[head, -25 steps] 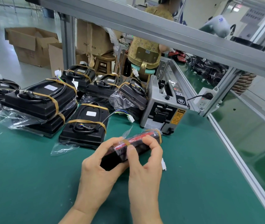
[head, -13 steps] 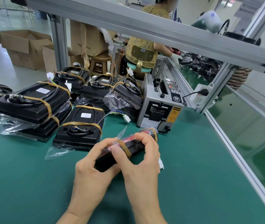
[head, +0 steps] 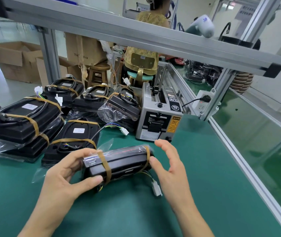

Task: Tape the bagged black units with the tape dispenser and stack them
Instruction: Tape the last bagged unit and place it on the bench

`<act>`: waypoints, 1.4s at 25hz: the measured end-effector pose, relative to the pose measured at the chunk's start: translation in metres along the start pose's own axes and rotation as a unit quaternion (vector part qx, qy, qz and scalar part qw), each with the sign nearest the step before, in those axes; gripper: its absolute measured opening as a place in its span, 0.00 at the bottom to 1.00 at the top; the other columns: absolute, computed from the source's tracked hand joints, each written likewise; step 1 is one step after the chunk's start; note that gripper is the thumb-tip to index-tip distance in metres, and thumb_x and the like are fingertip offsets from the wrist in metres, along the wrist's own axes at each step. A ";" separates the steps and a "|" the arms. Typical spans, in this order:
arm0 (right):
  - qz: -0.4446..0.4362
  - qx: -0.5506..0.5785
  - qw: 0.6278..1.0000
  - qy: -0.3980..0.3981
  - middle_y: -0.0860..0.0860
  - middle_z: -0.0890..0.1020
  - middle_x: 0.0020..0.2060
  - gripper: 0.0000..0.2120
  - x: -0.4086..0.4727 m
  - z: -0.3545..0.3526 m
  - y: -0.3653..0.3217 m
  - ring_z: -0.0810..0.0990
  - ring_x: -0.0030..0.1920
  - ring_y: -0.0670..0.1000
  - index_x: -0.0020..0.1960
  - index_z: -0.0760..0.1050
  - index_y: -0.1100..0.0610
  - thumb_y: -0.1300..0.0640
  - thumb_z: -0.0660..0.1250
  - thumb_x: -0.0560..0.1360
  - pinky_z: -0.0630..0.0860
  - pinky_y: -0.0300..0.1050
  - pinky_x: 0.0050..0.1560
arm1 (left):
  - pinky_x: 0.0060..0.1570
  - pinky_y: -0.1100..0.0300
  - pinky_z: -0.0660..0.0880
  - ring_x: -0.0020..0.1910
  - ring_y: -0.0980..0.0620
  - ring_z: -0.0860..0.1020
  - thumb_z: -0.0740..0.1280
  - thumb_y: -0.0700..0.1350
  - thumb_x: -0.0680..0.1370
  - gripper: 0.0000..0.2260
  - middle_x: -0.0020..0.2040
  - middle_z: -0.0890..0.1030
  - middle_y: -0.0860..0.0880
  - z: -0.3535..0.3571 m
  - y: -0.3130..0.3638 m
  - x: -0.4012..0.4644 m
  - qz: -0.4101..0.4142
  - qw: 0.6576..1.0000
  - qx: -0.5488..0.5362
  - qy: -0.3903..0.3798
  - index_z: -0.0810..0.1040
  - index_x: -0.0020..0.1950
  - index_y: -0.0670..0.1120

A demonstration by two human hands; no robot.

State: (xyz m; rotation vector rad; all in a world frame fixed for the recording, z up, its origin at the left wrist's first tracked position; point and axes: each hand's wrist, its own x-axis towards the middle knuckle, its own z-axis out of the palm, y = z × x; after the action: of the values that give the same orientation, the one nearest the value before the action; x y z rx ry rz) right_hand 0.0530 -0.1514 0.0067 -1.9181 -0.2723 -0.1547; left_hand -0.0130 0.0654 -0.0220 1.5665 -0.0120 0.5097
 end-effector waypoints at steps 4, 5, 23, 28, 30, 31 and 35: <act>-0.014 0.007 0.995 -0.094 0.37 0.76 0.60 0.15 0.018 -0.004 0.001 0.70 0.61 0.30 0.59 0.76 0.46 0.62 0.67 0.76 0.60 0.20 0.58 | 0.65 0.60 0.68 0.60 0.60 0.75 0.78 0.33 0.63 0.33 0.59 0.79 0.59 0.011 0.017 -0.002 0.018 0.989 0.140 0.047 0.76 0.60 0.59; -0.019 0.009 0.995 -0.101 0.39 0.78 0.58 0.13 0.020 -0.002 0.001 0.73 0.59 0.33 0.58 0.77 0.49 0.63 0.67 0.76 0.62 0.22 0.57 | 0.65 0.66 0.65 0.61 0.63 0.73 0.77 0.33 0.65 0.33 0.61 0.77 0.61 0.017 0.025 -0.001 0.053 0.977 0.197 0.055 0.74 0.63 0.60; -0.046 0.064 0.992 -0.097 0.48 0.79 0.55 0.10 0.021 0.000 0.010 0.75 0.56 0.38 0.54 0.81 0.55 0.65 0.68 0.75 0.65 0.26 0.58 | 0.39 0.51 0.76 0.40 0.44 0.80 0.62 0.51 0.73 0.11 0.39 0.83 0.52 0.070 0.057 0.041 0.120 0.870 0.472 -0.074 0.82 0.42 0.49; -0.047 0.046 0.993 -0.101 0.46 0.79 0.53 0.09 0.022 -0.003 0.007 0.76 0.55 0.37 0.53 0.81 0.55 0.64 0.69 0.75 0.66 0.28 0.59 | 0.39 0.55 0.76 0.40 0.48 0.81 0.62 0.53 0.70 0.12 0.40 0.84 0.55 0.066 0.058 0.045 0.130 0.867 0.471 -0.097 0.83 0.42 0.51; -0.045 0.042 0.993 -0.097 0.45 0.79 0.52 0.08 0.021 -0.003 0.005 0.76 0.54 0.38 0.52 0.81 0.54 0.63 0.69 0.75 0.67 0.29 0.58 | 0.36 0.54 0.75 0.37 0.46 0.80 0.62 0.51 0.70 0.10 0.37 0.83 0.54 0.067 0.057 0.044 0.139 0.863 0.477 -0.091 0.82 0.40 0.50; -0.045 0.042 0.994 -0.095 0.44 0.79 0.51 0.08 0.021 -0.002 0.004 0.76 0.54 0.39 0.51 0.81 0.54 0.62 0.70 0.75 0.67 0.29 0.57 | 0.34 0.54 0.75 0.36 0.45 0.80 0.62 0.50 0.70 0.09 0.35 0.82 0.53 0.068 0.056 0.044 0.144 0.857 0.487 -0.089 0.81 0.39 0.49; -0.042 0.036 0.995 -0.085 0.42 0.78 0.46 0.07 0.021 -0.001 -0.001 0.76 0.50 0.39 0.49 0.81 0.50 0.59 0.72 0.73 0.68 0.30 0.56 | 0.28 0.56 0.72 0.29 0.44 0.78 0.62 0.48 0.72 0.08 0.32 0.79 0.51 0.071 0.053 0.044 0.175 0.835 0.517 -0.074 0.78 0.37 0.47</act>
State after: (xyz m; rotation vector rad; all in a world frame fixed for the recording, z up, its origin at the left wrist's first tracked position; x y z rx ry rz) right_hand 0.0732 -0.1499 0.0128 -1.8518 -0.4674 -0.0380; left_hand 0.0315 0.0068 0.0440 2.7021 -0.1681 0.7393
